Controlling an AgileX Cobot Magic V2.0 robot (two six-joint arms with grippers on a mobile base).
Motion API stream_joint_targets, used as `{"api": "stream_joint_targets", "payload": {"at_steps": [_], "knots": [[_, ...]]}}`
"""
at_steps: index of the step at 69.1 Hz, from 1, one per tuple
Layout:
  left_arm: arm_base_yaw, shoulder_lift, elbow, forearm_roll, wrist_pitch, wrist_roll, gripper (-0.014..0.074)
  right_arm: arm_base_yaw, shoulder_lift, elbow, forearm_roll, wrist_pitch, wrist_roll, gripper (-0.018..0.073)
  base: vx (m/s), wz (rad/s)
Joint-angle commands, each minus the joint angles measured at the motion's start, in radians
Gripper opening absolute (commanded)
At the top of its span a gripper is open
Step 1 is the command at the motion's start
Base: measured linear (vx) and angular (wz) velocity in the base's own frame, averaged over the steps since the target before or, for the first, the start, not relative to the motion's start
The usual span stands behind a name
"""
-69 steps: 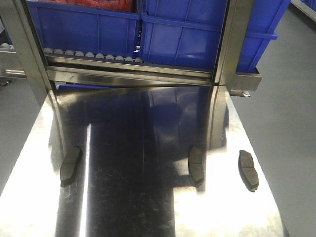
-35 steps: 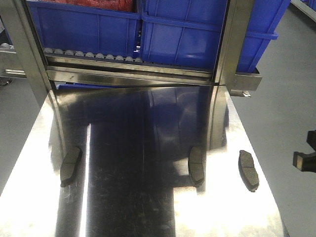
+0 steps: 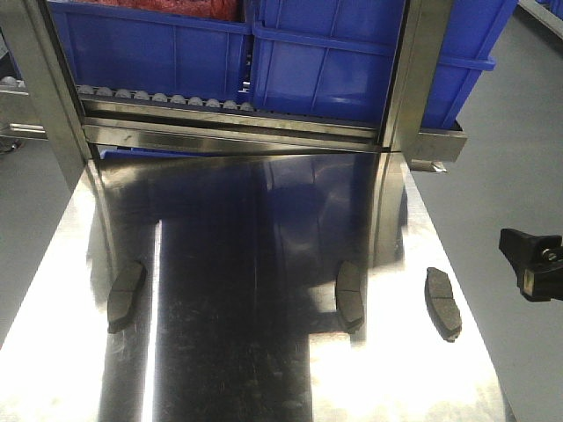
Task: Move and align brake pads A on conveyor
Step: 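Grasp the brake pad nearest the right arm with the right gripper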
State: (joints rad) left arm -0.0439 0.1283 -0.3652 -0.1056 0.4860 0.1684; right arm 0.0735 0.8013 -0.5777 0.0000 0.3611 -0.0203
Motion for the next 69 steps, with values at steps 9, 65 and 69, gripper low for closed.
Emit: {"api": "stream_joint_targets", "payload": {"at_steps": [9,65,69], "knots": [[-0.008,0.01,-0.03,-0.012,-0.1,-0.003,0.0041,-0.005,0.12,-0.08,0.005,0.043,0.004,0.0654,0.0,0.0],[-0.008,0.01,-0.03,-0.012,-0.1,-0.003,0.0041,0.077,0.829,-0.388,0.051,0.16,0.027,0.0592,0.0,0.0],[-0.008,0.01,-0.03,-0.012,-0.1,-0.003,0.0041,0.077,0.861,-0.395,0.051,0.157,0.027,0.0592,0.0,0.0]]}}
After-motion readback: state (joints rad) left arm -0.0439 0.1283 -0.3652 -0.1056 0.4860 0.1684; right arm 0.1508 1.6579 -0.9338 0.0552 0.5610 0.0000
